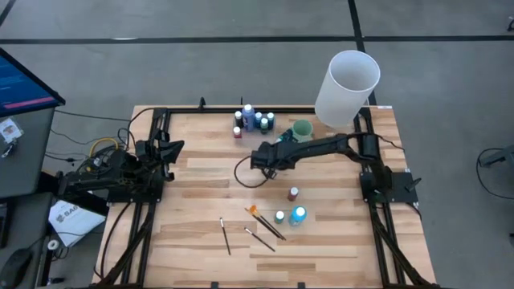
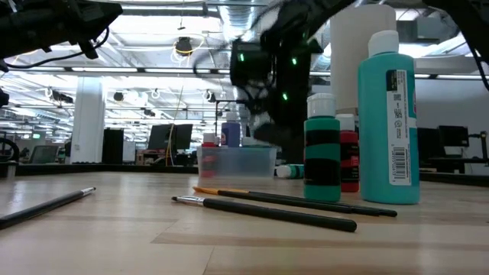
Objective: Pick & Place Paint Supplies
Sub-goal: Put the top light blue paint bottle into the transparent bin
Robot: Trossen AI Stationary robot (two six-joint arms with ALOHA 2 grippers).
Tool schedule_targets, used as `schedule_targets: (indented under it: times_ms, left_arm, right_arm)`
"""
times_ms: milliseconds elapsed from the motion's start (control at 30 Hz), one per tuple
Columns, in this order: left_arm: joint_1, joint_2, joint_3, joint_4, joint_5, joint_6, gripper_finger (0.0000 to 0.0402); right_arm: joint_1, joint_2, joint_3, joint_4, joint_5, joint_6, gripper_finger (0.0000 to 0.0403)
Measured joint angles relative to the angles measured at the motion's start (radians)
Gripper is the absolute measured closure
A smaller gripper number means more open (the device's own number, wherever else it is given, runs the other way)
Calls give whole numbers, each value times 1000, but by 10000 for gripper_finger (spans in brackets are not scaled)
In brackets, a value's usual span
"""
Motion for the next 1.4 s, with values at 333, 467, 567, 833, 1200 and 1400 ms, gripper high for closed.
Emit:
schedule_targets:
  times_ms: [333, 467, 567, 833, 1200, 1400]
  left_arm:
    - [0, 0, 0, 0, 0, 0, 400]
    - [0, 0, 0, 0, 0, 0, 400]
    - [0, 0, 0, 0, 0, 0, 400]
    - [0, 0, 0, 0, 0, 0, 400]
    - [0, 0, 0, 0, 0, 0, 400]
    - [0, 0, 0, 0, 0, 0, 400]
  right_arm:
    - [-128, -37, 18, 10, 74, -27, 403]
    - [-170, -37, 18, 79, 72, -75, 403]
    - [-193, -37, 11, 78, 66, -95, 403]
    - [-215, -36, -84, 238, 20, -148, 403]
    - [-224, -35, -156, 263, -109, -123, 403]
    - [-141, -36, -150, 212, -129, -80, 403]
